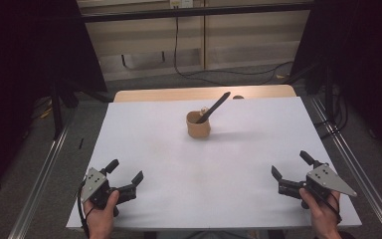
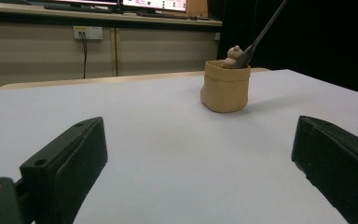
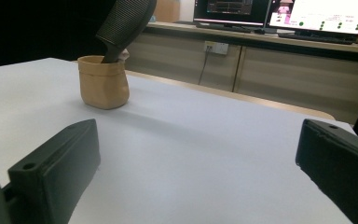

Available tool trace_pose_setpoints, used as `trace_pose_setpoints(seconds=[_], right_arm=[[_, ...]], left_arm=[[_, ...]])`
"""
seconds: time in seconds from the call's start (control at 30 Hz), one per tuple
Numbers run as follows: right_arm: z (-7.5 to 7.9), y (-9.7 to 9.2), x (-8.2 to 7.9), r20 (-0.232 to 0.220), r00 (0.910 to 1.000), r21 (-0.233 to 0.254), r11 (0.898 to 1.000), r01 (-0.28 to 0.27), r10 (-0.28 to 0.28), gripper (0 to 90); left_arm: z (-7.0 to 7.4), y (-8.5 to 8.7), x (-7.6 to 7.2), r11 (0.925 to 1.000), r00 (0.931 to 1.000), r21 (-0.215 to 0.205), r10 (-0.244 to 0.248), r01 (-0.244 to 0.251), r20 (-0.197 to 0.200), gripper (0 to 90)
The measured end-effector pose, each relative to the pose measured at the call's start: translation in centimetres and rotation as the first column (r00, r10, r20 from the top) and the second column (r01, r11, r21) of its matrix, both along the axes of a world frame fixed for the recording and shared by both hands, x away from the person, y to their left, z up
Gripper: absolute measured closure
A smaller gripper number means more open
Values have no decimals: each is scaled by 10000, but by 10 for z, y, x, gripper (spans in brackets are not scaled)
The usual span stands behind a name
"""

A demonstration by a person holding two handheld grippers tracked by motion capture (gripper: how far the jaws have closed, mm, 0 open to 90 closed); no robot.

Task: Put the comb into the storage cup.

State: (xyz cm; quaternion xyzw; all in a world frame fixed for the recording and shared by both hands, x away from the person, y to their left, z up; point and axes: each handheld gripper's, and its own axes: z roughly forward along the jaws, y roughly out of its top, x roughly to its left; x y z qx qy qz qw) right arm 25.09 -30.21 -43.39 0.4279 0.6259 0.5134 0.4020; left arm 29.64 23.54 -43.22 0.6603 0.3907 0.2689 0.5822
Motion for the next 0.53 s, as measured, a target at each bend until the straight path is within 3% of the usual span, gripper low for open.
trace_pose_setpoints(seconds=[0.2,0.33,0.43,0.53], right_arm=[[-6,2,1,-133,9994,-250,9992,-326,323,0],[-6,4,3,-116,9987,155,9987,-486,487,0],[-8,2,6,-369,9987,431,9985,-333,349,0],[-8,1,7,-341,9990,455,9985,-289,304,0]], left_arm=[[0,-4,0,9999,9999,45,-166,166,-6,36],[0,-1,2,9999,9999,-22,-154,154,-7,35],[-1,-1,2,9997,9997,29,-244,244,5,34],[-1,-2,2,9995,9995,57,-324,324,11,33]])
